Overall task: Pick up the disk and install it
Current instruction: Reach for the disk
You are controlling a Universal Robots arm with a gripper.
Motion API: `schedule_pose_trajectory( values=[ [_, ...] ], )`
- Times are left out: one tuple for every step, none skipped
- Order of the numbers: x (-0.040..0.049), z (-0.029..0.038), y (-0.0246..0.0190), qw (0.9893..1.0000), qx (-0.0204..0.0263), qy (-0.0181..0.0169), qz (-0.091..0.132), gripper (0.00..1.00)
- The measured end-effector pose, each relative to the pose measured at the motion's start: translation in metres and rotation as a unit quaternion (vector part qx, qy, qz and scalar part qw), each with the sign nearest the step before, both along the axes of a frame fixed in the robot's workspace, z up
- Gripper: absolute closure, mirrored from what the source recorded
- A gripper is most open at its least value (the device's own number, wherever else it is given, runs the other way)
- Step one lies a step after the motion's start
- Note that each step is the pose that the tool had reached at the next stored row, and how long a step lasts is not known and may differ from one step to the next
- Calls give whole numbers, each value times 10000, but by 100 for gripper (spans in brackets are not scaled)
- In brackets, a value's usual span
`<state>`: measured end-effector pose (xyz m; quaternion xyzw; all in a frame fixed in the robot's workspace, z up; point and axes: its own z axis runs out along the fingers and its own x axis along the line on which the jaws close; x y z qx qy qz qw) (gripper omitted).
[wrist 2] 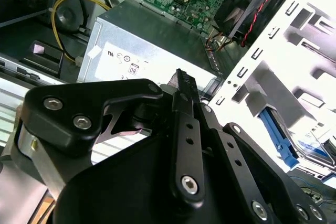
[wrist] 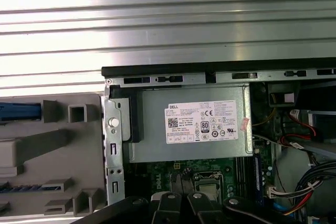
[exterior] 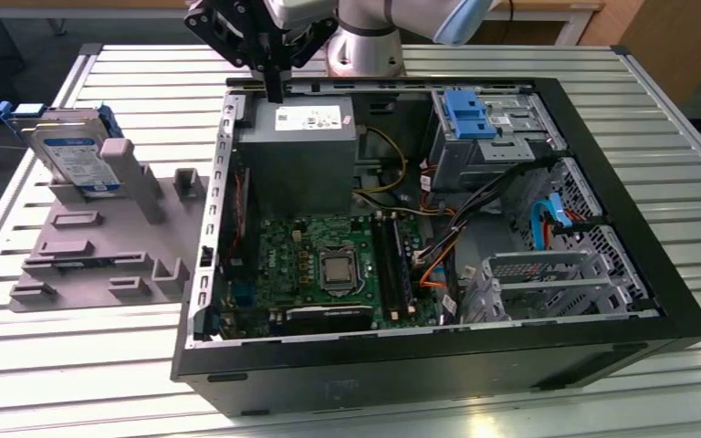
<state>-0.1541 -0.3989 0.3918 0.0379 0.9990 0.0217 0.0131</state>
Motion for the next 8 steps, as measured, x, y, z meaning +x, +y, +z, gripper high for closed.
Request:
schedule_pose_trajectory(
  values=[
    [-4,-1,0,10000,0,0,0,89],
    [-9,-1,0,10000,0,0,0,89],
    [-13,-1,0,10000,0,0,0,89],
    [-19,-2,0,10000,0,0,0,89],
    [-24,-3,0,10000,0,0,0,89],
    [-29,-3,0,10000,0,0,0,89],
    [-35,-5,1,10000,0,0,0,89],
    [-43,-6,1,10000,0,0,0,89]
  ],
)
